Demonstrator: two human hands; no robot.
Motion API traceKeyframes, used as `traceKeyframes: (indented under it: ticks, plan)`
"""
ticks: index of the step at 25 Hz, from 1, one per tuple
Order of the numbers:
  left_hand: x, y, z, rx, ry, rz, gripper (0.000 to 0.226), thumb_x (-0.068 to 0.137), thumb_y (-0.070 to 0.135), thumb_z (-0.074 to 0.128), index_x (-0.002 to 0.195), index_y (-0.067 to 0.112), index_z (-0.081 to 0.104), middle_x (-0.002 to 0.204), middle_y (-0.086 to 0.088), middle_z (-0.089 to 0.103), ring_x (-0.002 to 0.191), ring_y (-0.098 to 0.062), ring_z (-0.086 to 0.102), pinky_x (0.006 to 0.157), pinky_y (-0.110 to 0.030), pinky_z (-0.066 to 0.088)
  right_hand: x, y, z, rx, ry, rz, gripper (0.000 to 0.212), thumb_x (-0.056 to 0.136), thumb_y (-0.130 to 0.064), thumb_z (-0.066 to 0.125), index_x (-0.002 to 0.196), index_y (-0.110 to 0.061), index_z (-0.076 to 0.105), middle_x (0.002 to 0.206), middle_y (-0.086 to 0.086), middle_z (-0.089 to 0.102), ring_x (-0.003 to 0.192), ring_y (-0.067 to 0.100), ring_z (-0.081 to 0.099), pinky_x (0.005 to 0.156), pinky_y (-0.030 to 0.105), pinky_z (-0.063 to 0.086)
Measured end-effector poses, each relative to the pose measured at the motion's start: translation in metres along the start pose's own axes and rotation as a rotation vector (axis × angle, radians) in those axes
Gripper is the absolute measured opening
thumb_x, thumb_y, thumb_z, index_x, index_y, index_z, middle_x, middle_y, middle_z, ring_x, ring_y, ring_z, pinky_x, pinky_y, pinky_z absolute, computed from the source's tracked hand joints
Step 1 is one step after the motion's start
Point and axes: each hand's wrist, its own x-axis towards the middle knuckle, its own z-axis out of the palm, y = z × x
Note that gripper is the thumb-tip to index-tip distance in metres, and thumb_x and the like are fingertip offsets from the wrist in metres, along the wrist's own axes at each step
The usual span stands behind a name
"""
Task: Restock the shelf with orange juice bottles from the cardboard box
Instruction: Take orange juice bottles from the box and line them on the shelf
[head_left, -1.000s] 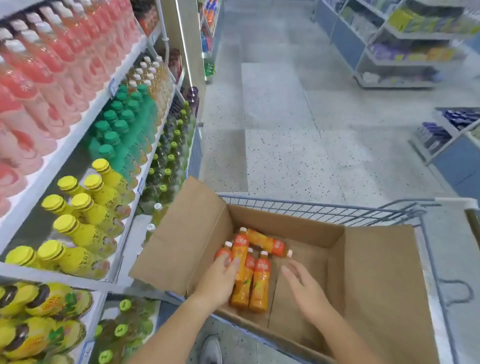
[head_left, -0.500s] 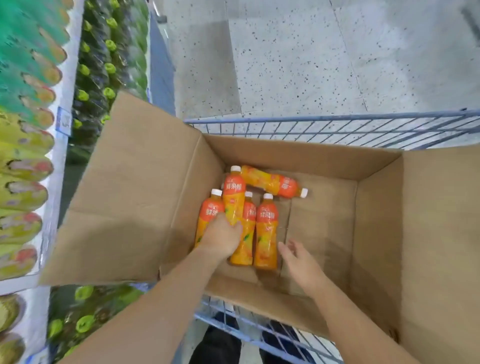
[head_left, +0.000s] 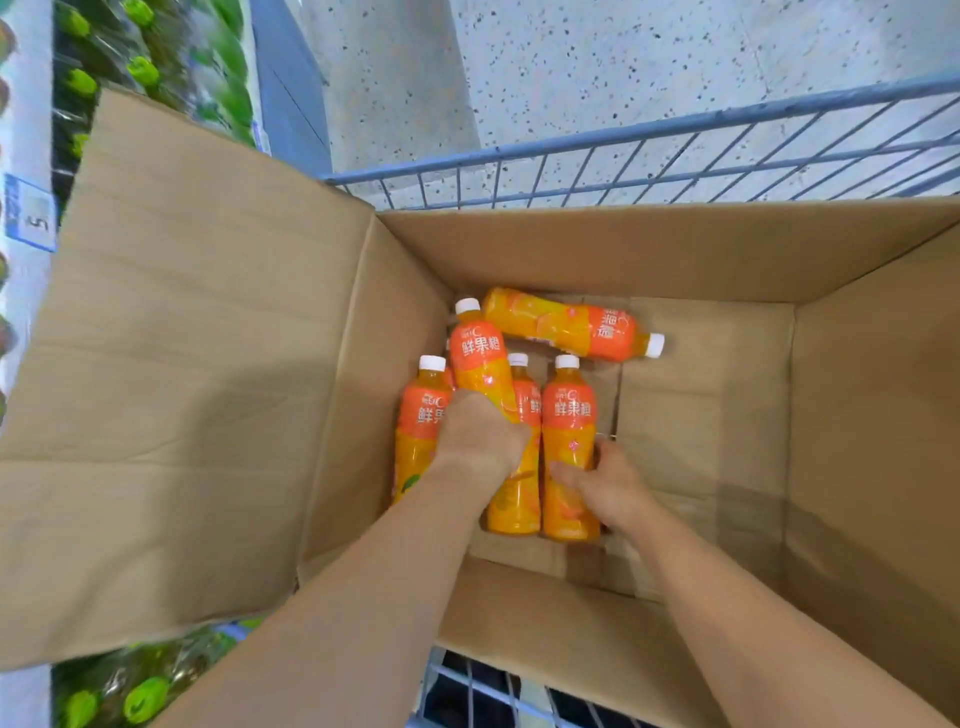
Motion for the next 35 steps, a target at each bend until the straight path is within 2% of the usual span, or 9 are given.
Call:
traceKeyframes:
  ticks: [2,6,9,13,18,22,27,30,35]
  plan:
    - [0.003,0.005,0.002,-0.113,0.001,-0.085,0.078,0.077,0.034,0.084,0.137,0.008,0.042,0.127,-0.008,0.057,0.118,-0.031,0.059,0.091,-0.037,0.049,0.007,-0.001,-0.003,0.053,-0.050,0.039,0.036,0.084,-0.020,0.079,0.113,-0.024,0.057,0.100,-0.001,0.070,0.081,0.012,0.068,0.063,0.025,0.055]
    - [0.008,0.003,0.004,-0.169,-0.051,-0.089,0.081,0.052,0.050,0.085,0.122,0.018,0.060,0.114,-0.002,0.068,0.101,-0.024,0.067,0.089,-0.040,0.058,0.011,0.002,-0.011,0.110,-0.085,0.076,0.035,0.081,-0.013,0.080,0.111,-0.021,0.063,0.107,0.008,0.073,0.095,0.029,0.072,0.088,0.049,0.058]
    - [0.011,-0.001,0.002,-0.330,-0.218,-0.150,0.049,0.066,0.025,0.089,0.108,0.021,0.064,0.106,-0.004,0.069,0.090,-0.021,0.068,0.075,-0.034,0.057,0.005,0.006,-0.016,0.156,-0.074,0.081,0.027,0.084,-0.008,0.073,0.107,-0.019,0.064,0.103,0.012,0.073,0.091,0.031,0.072,0.085,0.050,0.059]
    - [0.008,-0.010,0.001,-0.388,-0.249,-0.165,0.063,0.068,0.006,0.086,0.121,0.019,0.054,0.111,-0.008,0.064,0.097,-0.028,0.064,0.080,-0.040,0.054,-0.005,0.013,-0.026,0.100,-0.041,0.063,0.046,0.075,-0.016,0.076,0.118,-0.017,0.060,0.102,0.010,0.072,0.088,0.029,0.072,0.077,0.043,0.060]
    - [-0.019,-0.022,-0.002,-0.428,-0.256,-0.109,0.079,0.055,0.025,0.083,0.128,0.027,0.051,0.113,-0.004,0.065,0.103,-0.027,0.065,0.092,-0.048,0.055,-0.030,0.010,-0.035,0.096,-0.009,0.011,0.044,0.072,-0.018,0.075,0.114,-0.014,0.061,0.098,0.011,0.071,0.086,0.028,0.070,0.072,0.037,0.058]
    - [-0.056,-0.024,-0.027,-0.550,-0.215,-0.030,0.057,0.070,0.034,0.082,0.122,0.031,0.059,0.107,-0.004,0.071,0.098,-0.025,0.070,0.091,-0.049,0.057,-0.072,-0.006,-0.041,0.198,0.017,-0.017,0.037,0.080,-0.007,0.073,0.113,-0.013,0.057,0.100,0.012,0.069,0.082,0.025,0.068,0.068,0.035,0.056]
    - [-0.129,-0.013,-0.086,-0.557,-0.232,0.121,0.053,0.071,0.039,0.084,0.117,0.030,0.059,0.108,-0.006,0.072,0.101,-0.025,0.070,0.094,-0.052,0.055,-0.161,-0.050,-0.056,0.184,0.069,-0.124,0.032,0.080,-0.011,0.075,0.105,-0.015,0.055,0.097,0.011,0.067,0.085,0.026,0.066,0.078,0.042,0.056]
    - [-0.176,0.002,-0.118,-0.598,-0.187,0.185,0.035,0.081,0.037,0.080,0.107,0.026,0.059,0.104,-0.008,0.072,0.099,-0.026,0.071,0.093,-0.051,0.056,-0.213,-0.079,-0.064,0.137,0.105,-0.217,0.037,0.075,-0.020,0.078,0.104,-0.019,0.056,0.101,0.009,0.068,0.095,0.029,0.068,0.087,0.049,0.057]
    - [-0.242,0.022,-0.178,-0.623,-0.099,0.338,0.057,0.076,0.050,0.080,0.119,0.022,0.055,0.107,-0.004,0.071,0.096,-0.020,0.071,0.091,-0.050,0.057,-0.303,-0.131,-0.075,0.115,0.146,-0.427,0.067,0.055,-0.043,0.077,0.116,-0.025,0.059,0.105,0.002,0.072,0.094,0.023,0.072,0.088,0.051,0.058]
